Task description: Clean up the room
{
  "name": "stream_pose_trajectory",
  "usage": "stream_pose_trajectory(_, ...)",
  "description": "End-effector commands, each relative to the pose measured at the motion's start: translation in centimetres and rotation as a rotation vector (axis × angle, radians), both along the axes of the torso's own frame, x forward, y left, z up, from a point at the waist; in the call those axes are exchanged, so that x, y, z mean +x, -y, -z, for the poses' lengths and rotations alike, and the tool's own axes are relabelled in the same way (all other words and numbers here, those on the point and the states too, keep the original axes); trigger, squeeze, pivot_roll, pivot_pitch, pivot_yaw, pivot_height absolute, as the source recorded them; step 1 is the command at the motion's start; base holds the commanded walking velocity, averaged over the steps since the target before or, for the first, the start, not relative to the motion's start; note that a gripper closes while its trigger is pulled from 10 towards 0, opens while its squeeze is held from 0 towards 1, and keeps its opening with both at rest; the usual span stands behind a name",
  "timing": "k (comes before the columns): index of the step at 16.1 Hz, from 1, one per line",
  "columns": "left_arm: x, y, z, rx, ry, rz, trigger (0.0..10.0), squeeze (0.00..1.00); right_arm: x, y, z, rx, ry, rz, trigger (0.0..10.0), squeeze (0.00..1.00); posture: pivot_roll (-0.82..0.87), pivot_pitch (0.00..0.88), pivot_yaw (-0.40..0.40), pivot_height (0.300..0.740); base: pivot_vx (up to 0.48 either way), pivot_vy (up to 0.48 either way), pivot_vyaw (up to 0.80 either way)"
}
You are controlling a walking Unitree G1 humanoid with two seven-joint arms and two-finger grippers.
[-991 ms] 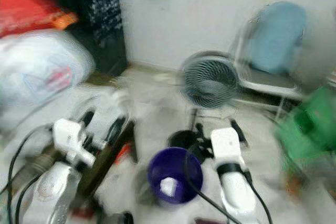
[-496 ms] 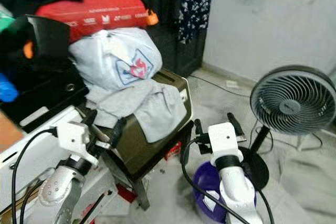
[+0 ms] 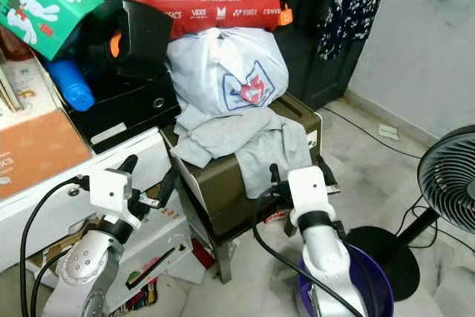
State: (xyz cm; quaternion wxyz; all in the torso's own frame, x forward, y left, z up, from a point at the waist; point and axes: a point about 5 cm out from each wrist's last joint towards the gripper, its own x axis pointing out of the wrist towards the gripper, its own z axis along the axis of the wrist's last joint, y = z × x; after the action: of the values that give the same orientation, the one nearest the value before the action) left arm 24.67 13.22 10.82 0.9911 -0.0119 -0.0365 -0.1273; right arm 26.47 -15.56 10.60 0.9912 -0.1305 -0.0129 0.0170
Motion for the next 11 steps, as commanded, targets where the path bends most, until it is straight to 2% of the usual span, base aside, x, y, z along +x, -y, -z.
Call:
stream_pose_trajectory(1, 0.3, -0.1, -0.3, -0.001, 0.002, -0.015, 10.0, 0.00, 0.5, 0.1, 0.1, 0.036, -0.021, 0.025, 10.0, 0.00, -0.07, 0.056, 0.009, 0.740, 0.000, 0.000, 0.00)
stream_pose_trajectory(2, 0.5, -0.2, -0.4, -0.008, 0.005, -0.024, 10.0, 0.00, 0.7, 0.0, 0.1, 0.061, -0.027, 0.026, 10.0, 0.00, -0.07, 0.052, 0.013, 0.740, 0.000, 0.000, 0.00)
stream_pose_trajectory(3, 0.7, -0.2, -0.6, -0.002, 0.015, -0.031, 10.0, 0.00, 0.8, -0.7, -0.5, 0.017, 0.010, -0.026, 10.0, 0.00, -0.07, 0.055, 0.013, 0.740, 0.000, 0.000, 0.00)
stream_pose_trajectory(6, 0.9, 0.1, -0.9, -0.005, 0.024, -0.022, 10.0, 0.00, 0.7, -1.0, -0.4, 0.020, 0.011, -0.031, 10.0, 0.00, -0.07, 0.063, 0.010, 0.740, 0.000, 0.000, 0.80)
stream_pose_trajectory(11, 0.5, 0.2, -0.6, 0.017, 0.004, -0.007, 10.0, 0.00, 0.8, -0.3, 0.0, 0.029, -0.012, -0.007, 10.0, 0.00, -0.08, 0.083, 0.007, 0.740, 0.000, 0.000, 0.80)
